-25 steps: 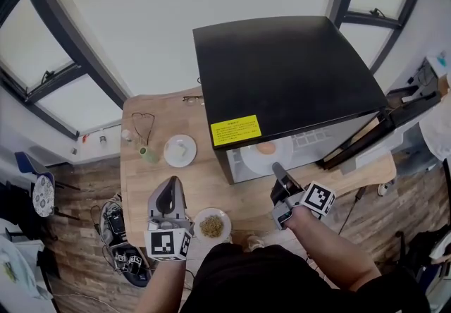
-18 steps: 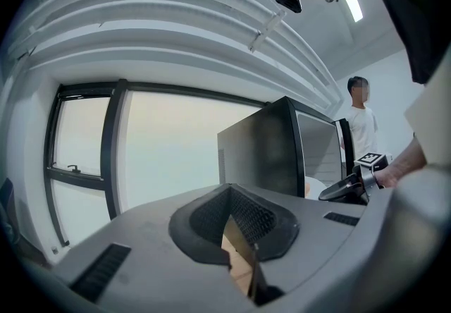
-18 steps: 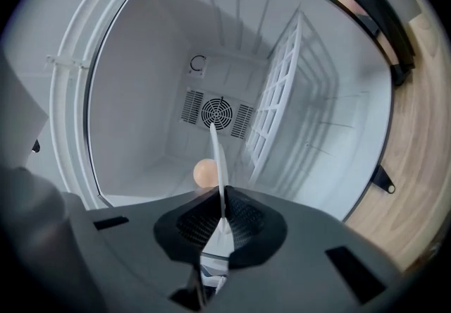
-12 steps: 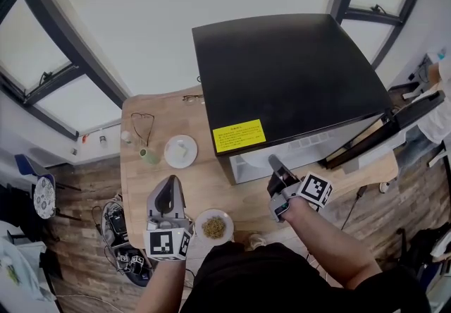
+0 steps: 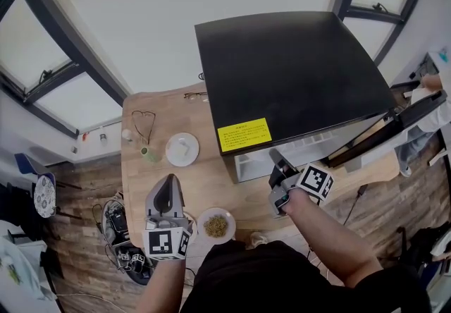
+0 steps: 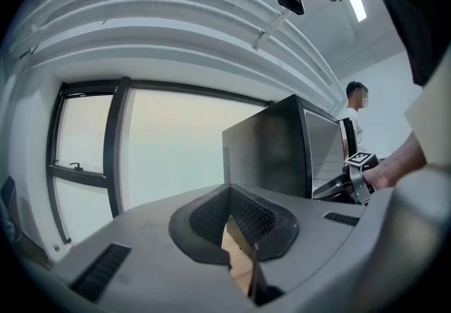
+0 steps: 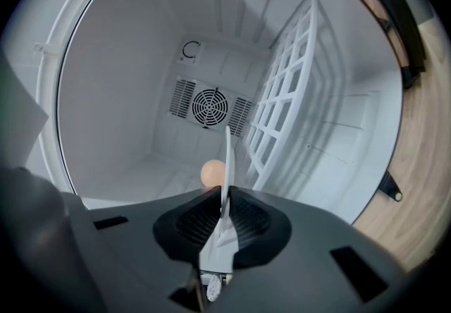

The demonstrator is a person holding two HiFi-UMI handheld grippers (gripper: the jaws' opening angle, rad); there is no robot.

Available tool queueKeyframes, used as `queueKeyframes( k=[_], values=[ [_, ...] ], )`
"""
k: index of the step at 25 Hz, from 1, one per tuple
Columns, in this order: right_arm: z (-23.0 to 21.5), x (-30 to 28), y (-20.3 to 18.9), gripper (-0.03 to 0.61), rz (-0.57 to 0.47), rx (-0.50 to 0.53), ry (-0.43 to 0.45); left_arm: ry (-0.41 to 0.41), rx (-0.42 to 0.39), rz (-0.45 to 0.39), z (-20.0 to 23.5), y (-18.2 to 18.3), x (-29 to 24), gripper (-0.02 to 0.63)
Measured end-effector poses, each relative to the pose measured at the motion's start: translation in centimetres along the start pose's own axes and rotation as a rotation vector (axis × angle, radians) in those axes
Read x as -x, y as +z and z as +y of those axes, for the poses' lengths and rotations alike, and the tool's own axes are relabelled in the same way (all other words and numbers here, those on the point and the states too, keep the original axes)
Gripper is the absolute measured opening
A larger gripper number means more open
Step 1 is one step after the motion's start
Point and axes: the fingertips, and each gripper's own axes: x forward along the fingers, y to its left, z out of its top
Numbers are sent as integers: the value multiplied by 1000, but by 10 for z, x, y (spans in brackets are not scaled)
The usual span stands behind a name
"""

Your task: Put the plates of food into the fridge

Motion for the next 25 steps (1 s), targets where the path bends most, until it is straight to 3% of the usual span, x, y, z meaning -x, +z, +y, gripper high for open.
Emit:
queueKeyframes(
  k=[5, 20, 25],
  values=[
    [7, -3, 0, 49, 30, 142, -47, -2, 2, 1, 1, -2, 2, 5],
    [7, -1, -1, 236, 163, 725, -298, -17, -3, -11, -3, 4, 1, 5],
    [4, -5, 2, 284, 194, 842, -339, -13, -3, -16, -6, 5, 4, 5]
  ],
)
